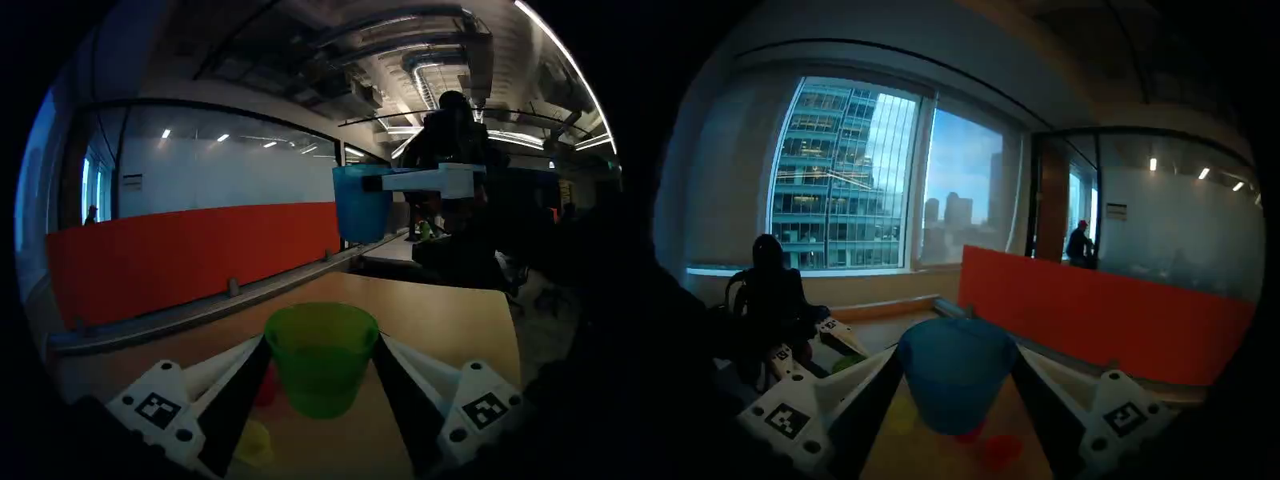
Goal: Pour water
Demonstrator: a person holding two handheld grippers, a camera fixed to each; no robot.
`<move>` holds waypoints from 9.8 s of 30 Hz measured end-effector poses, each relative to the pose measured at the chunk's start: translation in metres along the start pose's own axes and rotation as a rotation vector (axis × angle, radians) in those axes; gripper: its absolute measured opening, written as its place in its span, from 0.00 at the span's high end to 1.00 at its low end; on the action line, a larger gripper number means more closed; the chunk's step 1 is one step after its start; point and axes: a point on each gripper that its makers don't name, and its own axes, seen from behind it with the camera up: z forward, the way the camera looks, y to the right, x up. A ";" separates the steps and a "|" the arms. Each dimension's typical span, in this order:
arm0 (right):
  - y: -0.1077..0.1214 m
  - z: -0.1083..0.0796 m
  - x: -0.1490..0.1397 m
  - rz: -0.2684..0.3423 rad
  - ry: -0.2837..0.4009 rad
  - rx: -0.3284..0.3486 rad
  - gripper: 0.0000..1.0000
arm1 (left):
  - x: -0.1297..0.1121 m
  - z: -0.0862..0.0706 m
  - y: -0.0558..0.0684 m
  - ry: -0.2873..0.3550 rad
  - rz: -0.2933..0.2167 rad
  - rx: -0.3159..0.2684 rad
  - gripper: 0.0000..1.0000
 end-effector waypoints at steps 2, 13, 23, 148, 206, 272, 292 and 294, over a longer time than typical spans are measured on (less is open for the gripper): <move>-0.001 -0.001 -0.005 -0.001 -0.008 0.005 0.08 | -0.002 0.000 0.000 -0.007 0.001 0.000 0.14; -0.005 -0.006 -0.036 -0.023 -0.060 0.028 0.08 | -0.015 -0.001 0.003 -0.056 0.005 -0.014 0.14; -0.008 -0.011 -0.062 -0.041 -0.106 0.044 0.07 | -0.034 0.001 0.005 -0.126 0.016 -0.030 0.14; -0.062 -0.015 -0.325 -0.038 -0.592 0.253 0.07 | -0.213 0.011 0.033 -0.556 0.039 -0.195 0.10; -0.048 -0.085 -0.335 0.010 -0.581 0.092 0.00 | -0.208 -0.055 0.008 -0.550 -0.023 0.015 0.07; 0.089 -0.156 -0.187 0.097 0.103 -0.791 0.00 | -0.049 -0.147 -0.112 0.151 -0.042 0.823 0.07; 0.087 -0.158 -0.173 0.071 0.143 -0.831 0.00 | -0.052 -0.144 -0.108 0.181 -0.003 0.897 0.07; 0.087 -0.158 -0.175 0.076 0.139 -0.832 0.00 | -0.056 -0.144 -0.109 0.180 -0.008 0.904 0.07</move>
